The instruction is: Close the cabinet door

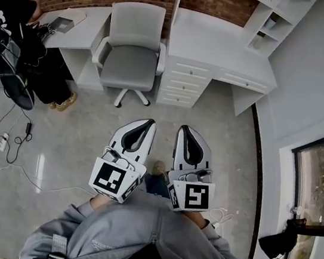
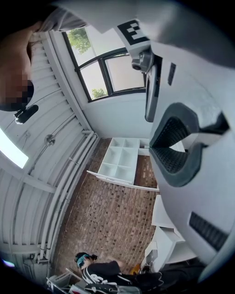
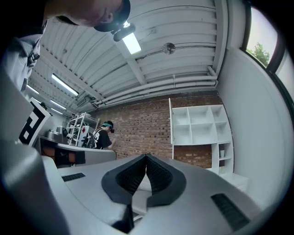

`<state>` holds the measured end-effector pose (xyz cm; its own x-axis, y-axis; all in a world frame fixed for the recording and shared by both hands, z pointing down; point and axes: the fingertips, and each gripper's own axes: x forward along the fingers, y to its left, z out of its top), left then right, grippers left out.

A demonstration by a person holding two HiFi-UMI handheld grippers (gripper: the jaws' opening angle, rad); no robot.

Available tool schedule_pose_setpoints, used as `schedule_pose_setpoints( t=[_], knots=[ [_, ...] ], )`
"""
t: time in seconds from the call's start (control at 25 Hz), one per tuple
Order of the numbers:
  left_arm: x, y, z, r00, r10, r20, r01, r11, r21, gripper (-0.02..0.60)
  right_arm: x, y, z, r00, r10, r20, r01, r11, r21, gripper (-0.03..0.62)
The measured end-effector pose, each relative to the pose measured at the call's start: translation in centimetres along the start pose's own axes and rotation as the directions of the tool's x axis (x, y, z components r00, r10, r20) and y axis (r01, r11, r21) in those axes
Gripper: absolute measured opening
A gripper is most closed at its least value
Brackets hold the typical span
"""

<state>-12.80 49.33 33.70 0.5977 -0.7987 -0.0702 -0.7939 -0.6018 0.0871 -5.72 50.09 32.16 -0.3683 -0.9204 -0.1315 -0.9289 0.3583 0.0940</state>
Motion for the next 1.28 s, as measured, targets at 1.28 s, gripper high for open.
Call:
schedule_pose_setpoints(
  t=[1.28],
  knots=[
    [24.1,10.4,-1.4,0.995,0.097,0.002,-0.097,0.995,-0.006,0.006,21.7,-15.3,-6.1,0.995,0.101,-0.020,-0.100,0.993,0.058,0.026]
  ],
)
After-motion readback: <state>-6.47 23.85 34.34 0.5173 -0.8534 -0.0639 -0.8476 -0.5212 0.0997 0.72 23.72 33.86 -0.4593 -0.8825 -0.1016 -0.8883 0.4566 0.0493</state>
